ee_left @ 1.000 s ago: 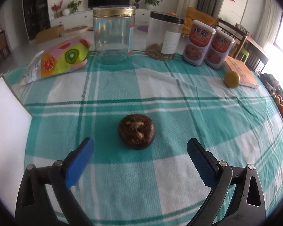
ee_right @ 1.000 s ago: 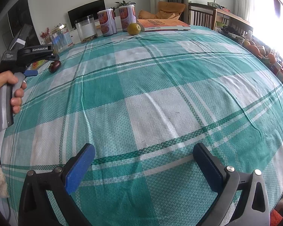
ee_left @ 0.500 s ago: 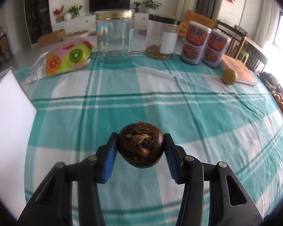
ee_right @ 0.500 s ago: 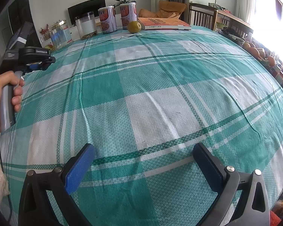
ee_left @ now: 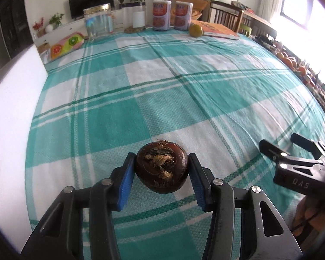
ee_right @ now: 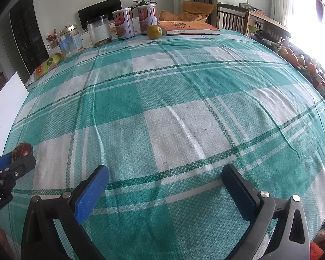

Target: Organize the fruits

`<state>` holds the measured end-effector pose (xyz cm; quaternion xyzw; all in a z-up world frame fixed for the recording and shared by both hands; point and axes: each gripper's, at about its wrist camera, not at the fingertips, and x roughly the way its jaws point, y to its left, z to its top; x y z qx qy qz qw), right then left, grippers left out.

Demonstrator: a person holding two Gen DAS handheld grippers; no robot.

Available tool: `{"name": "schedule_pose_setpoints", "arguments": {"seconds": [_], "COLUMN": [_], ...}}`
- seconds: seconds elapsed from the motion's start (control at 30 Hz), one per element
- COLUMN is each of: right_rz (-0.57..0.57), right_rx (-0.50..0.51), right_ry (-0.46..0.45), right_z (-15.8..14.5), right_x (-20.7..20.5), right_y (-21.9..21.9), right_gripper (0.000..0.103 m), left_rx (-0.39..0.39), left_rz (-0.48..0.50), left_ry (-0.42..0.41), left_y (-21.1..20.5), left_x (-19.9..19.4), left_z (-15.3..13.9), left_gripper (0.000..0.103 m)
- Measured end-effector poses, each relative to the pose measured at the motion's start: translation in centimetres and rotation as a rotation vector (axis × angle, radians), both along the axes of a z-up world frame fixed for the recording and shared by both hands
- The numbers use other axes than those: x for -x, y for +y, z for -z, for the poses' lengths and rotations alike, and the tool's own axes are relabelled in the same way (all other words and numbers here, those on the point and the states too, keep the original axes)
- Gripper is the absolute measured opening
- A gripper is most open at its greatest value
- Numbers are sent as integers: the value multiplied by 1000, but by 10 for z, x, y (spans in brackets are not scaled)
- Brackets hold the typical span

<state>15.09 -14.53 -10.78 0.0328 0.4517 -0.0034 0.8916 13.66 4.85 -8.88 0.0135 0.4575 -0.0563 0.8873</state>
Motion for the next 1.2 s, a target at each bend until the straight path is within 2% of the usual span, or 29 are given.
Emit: {"name": "schedule_pose_setpoints", "arguments": {"seconds": [0.03,0.1,0.3,0.5,0.97,1.03,1.1,1.13,1.2], "right_rz": [0,0,-1,-1,-6,-37,-127,-169,-180], "right_rx": [-1,-3,-11,-15,19,51,33,12,10], "right_ry": [0,-1,-3,-5,9,35,82,98,89], "right_z": [0,0,-1,-1,1,2,-1,-3,-13], "right_x": [0,0,1,1,0,-2,-14,-25,-54], "right_y": [0,0,-1,-1,3,6,5,2,-9], "right_gripper": [103,103,103,103,103,103,103,103,103], "left_rx": [-10,-12,-18,-25,-24,-24,-23,-24,-24], "left_rz": [-7,-23,-48,-56,-57,-57,-57,-57,-57], "left_ry": [-4,-9,-17,-15,-15,-15,-15,-15,-15], "left_y": [0,4,10,9,10,10,10,10,10], "left_x": [-1,-3,-4,-5,-5,-5,-5,-5,-5], "left_z": [3,9,17,19,19,19,19,19,19], "left_gripper": [58,81,95,99,100,100,100,100,100]}}
